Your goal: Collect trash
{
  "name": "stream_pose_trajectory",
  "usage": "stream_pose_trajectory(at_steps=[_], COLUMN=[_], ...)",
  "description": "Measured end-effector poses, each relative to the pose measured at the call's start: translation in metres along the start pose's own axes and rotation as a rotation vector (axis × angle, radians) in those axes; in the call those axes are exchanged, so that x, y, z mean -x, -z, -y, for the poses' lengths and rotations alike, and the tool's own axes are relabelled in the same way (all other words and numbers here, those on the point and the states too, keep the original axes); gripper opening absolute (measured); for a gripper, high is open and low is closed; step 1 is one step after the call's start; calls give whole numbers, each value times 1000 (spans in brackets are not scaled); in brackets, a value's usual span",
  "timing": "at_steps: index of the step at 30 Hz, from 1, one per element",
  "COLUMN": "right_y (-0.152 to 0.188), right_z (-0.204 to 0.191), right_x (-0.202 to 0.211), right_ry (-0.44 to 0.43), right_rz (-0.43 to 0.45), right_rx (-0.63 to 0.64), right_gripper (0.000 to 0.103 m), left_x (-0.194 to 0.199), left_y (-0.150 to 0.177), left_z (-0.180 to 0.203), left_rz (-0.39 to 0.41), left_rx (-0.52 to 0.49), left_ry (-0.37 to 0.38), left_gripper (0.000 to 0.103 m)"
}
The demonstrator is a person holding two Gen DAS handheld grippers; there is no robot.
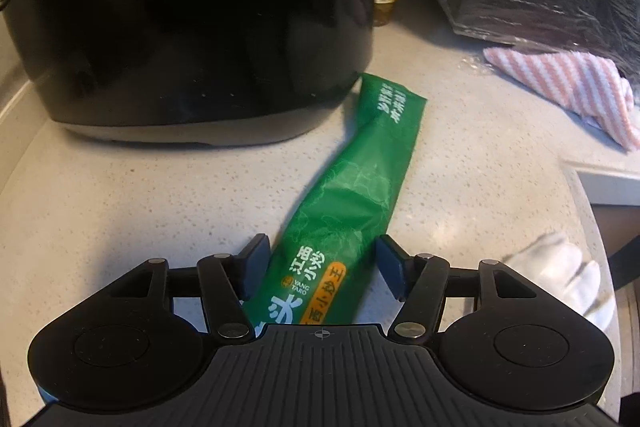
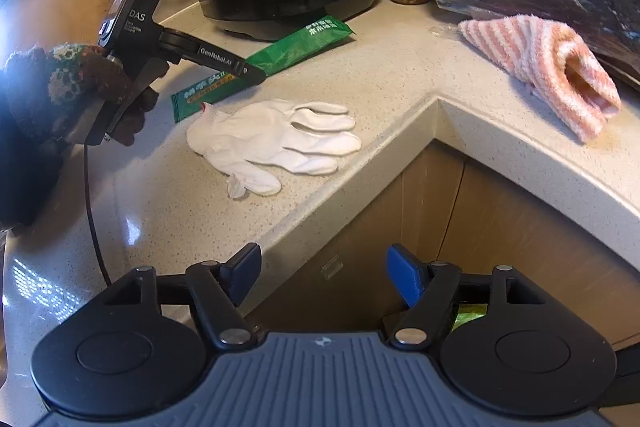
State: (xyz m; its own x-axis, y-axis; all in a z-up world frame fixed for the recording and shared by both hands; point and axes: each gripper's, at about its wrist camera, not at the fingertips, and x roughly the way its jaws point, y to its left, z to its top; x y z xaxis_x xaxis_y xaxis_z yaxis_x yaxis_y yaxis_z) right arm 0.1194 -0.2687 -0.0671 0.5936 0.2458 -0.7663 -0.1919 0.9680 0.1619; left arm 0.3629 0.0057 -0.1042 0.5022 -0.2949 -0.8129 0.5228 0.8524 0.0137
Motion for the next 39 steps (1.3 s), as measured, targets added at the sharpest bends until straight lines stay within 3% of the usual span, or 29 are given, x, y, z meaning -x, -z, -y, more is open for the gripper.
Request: stream_pose_trajectory(at_steps=[2,4,6,12,19,21,24,26,28,30,33,37,39], right_y=[-6,-15,-27,-57,-73,-72,-70,-71,-72,-77,-85,-86,-85], right_z=[-3,-6,-10,-25,-57,-69,-90,-105,-119,-129,-136,-133,-130], right_x=[0,-1,-4,-33,-88,-93,-84,-74,-73,-86,-109,-125,-124], right_ry=[-2,-16,-39,-74,-76,-130,-382,-351,-239,-168,-177,-102,-114], right_rz=[11,24,37,44,-13,-43,-114,-55,15,25,-7,-10,-37], right_rx=[27,58,87,150,181,149,196,277,391,443,421,415,374], right_gripper=[71,71,72,76,76,83,82,82,84,85,85,85,74], left_x=[4,13,28,95,154,166,179,182,182,182,180,188,193], left_y=[3,10,21,81,140,149,161,167,172,177,180,191,196], left_z=[4,0,-5,-5,-20,-26,-32,-34,-35,-37,-39,-39,-37], left_rz=[-18,-21,8,181,294,328,363,375,383,383,380,381,377], left_rx=[19,98,196,399,576,611,613,617,627,634,636,638,634], left_ry=[-12,-18,22,32,22,29,15,21,27,28,24,31,27], left_gripper=[51,44,37,34,34,34,34,34,34,34,34,34,34])
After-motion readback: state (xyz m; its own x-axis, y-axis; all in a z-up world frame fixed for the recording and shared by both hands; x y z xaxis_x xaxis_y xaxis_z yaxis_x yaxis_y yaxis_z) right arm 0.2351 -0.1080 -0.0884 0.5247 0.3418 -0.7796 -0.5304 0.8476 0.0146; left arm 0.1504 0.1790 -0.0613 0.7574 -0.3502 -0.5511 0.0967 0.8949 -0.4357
